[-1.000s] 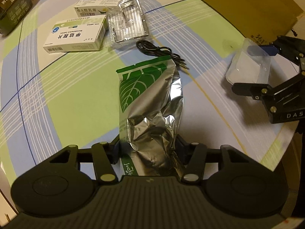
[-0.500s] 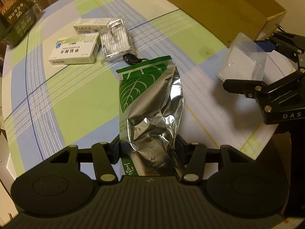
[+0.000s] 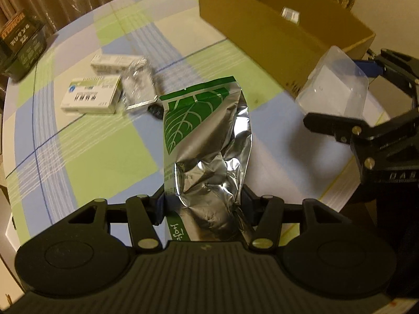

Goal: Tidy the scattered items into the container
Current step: 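Lift and carry the foil pouch and clear tray over the cardboard box with both tools, then open the left tool to drop the pouch while the right tool drops the tray into the box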

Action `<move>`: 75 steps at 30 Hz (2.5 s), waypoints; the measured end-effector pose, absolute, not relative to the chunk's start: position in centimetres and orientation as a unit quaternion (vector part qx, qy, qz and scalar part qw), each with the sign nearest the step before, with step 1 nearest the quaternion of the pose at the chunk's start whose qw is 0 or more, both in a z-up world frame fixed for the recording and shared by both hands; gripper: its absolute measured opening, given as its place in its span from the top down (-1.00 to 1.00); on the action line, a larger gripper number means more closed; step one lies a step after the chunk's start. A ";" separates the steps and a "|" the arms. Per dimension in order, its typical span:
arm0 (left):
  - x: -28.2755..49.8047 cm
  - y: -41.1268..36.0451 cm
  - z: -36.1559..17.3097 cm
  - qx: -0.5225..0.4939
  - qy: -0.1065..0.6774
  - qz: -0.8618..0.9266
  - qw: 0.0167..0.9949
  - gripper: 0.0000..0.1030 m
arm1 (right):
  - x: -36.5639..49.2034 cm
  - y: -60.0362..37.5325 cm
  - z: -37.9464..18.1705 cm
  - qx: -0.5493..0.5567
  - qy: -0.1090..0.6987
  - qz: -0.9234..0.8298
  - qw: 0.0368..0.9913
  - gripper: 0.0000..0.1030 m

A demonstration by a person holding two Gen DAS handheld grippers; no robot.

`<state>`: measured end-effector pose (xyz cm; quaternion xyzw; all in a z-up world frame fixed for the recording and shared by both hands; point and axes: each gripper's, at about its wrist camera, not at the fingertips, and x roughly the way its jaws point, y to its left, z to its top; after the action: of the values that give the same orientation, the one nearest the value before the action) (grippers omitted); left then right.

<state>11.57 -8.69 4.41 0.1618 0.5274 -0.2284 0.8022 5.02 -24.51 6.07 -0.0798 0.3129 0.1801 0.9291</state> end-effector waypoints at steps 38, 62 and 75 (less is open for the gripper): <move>18.9 -27.9 9.9 0.115 0.489 -0.311 0.807 0.02 | 9.9 -40.7 9.2 -0.038 0.297 0.041 0.953 -0.60; 23.2 -31.9 7.1 0.079 0.512 -0.319 0.794 0.02 | 12.8 -43.8 7.2 -0.029 0.311 0.022 0.950 -0.60; 26.7 -32.0 6.2 0.060 0.497 -0.291 0.815 0.02 | 14.4 -43.6 5.9 -0.034 0.318 0.024 0.947 -0.60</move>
<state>26.70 -32.04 6.25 0.0602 0.4969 -0.2906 0.8155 14.40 -43.58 5.94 -0.0343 0.3177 0.0236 0.9473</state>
